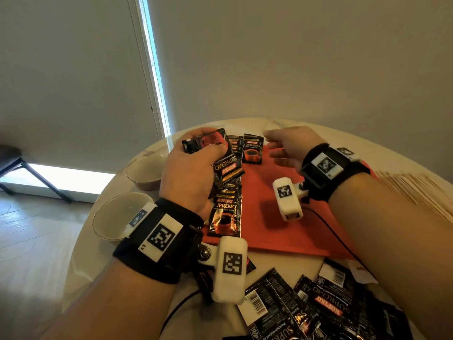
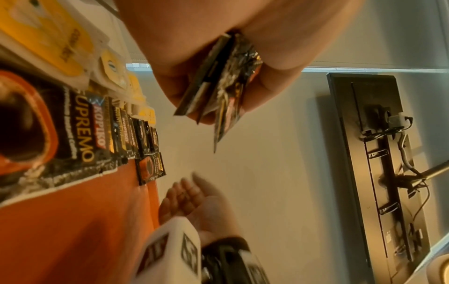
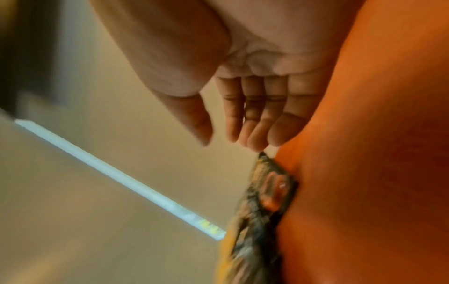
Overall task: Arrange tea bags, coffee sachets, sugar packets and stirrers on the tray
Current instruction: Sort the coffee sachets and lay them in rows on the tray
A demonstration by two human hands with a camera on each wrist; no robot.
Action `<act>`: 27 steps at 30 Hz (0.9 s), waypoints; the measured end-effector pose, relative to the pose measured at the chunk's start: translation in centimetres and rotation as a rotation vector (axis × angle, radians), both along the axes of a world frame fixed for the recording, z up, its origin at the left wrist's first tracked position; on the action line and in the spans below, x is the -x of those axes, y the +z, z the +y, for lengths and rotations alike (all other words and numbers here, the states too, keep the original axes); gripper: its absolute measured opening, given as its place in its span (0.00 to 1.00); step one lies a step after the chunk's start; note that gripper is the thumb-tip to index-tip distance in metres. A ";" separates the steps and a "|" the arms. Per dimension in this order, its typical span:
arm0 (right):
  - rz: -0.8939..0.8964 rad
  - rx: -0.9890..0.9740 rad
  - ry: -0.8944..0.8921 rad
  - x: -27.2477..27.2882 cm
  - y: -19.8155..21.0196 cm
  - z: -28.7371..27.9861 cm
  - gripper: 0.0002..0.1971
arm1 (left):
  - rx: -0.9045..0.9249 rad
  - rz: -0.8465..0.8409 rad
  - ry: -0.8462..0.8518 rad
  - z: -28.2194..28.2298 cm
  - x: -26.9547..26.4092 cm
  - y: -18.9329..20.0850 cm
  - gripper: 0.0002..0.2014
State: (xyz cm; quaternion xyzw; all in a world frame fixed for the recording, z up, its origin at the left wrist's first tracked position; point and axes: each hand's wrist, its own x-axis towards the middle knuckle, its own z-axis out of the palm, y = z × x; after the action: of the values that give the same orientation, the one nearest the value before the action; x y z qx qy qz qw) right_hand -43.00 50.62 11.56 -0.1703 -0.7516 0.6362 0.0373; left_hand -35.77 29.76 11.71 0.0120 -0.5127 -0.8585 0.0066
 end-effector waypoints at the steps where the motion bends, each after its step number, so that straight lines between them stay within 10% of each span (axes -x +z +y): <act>1: 0.020 0.041 0.104 -1.3 0.7 -0.5 0.14 | -0.004 0.029 -0.006 0.1 0.0 0.0 0.15; 7: 0.066 0.057 0.665 -6.8 2.6 -3.1 0.14 | -0.045 0.117 0.007 0.7 -0.4 -0.3 0.17; 12: 0.260 0.352 0.440 -5.9 3.7 -2.2 0.07 | 0.012 0.093 -0.053 0.4 -0.3 -0.2 0.16; 27: 0.459 0.444 0.387 -6.7 5.1 -2.4 0.06 | 0.085 0.182 -0.228 0.6 -1.4 0.1 0.17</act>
State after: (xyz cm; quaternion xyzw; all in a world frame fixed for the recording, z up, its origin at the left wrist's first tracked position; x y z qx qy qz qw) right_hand -36.30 48.22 16.70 0.1179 -0.5856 0.8007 0.0459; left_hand -34.41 30.38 11.77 -0.1245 -0.5440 -0.8287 -0.0439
